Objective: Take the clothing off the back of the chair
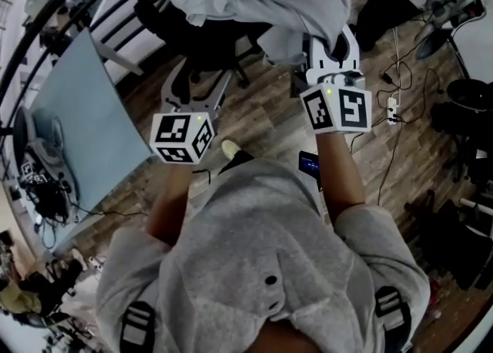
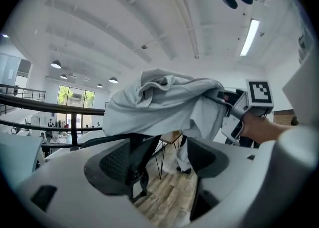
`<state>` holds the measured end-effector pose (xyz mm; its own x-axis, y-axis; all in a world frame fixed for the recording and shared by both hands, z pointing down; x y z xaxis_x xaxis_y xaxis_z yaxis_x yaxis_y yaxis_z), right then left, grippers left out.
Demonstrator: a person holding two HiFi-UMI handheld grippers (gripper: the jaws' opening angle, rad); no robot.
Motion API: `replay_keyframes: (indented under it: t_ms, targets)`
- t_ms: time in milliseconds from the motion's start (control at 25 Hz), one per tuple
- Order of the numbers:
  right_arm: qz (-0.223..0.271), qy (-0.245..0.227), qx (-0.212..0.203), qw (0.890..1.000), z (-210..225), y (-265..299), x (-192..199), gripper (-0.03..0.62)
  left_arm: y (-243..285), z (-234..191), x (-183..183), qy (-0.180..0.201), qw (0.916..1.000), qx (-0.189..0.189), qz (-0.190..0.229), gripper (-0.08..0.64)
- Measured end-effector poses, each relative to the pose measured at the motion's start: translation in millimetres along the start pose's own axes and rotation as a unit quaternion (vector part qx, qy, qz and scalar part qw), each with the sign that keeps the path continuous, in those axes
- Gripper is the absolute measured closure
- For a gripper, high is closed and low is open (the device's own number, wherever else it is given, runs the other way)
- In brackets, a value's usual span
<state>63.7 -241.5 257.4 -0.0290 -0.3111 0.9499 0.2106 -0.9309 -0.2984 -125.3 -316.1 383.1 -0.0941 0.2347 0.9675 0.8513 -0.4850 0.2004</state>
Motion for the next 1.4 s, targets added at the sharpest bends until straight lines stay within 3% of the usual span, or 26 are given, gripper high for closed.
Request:
replay_keyframes:
  t_ms: [160,360,400,720,1000,1200,1400]
  targets:
    - [-0.002,0.004,0.004,1.0,22,-41,-12,0.528,-7,48,-15,0.017,0.9991,-0.011,0.037,0.217]
    - [-0.01,0.004,0.003,1.0,40,-87,-28,0.528,-20,88,-13,0.025,0.9975,-0.042,0.051,0.52]
    - [-0.016,-0.002,0.001,1.0,40,-95,-28,0.528,-22,95,-12,0.022,0.9975,-0.043,0.052,0.545]
    - [-0.056,-0.008,-0.014,0.998,37,-152,-18,0.528,-34,144,6,0.033,0.9981,-0.039,0.035,0.549]
    - [-0.032,0.023,0.002,0.999,43,-189,-30,0.528,-53,166,8,0.038,0.998,-0.035,0.038,0.549]
    - [0.031,0.029,0.015,0.999,50,-215,-78,0.529,-66,172,9,0.039,0.9978,-0.031,0.043,0.549]
    - [0.001,0.007,0.041,0.999,71,-248,-85,0.528,-68,203,12,0.048,0.9979,-0.007,0.042,0.549]
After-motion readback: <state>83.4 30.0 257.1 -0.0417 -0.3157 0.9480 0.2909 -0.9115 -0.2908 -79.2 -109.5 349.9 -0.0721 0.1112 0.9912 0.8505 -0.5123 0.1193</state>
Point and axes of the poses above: the fingertips, and each gripper's own axes: y forward along the fingers, z to its right, x out of its underside, the point moved 2 cm from there along -y, backward along the fingers, and after that the axes turned 1 degree about -z, right-handed, at the moved point
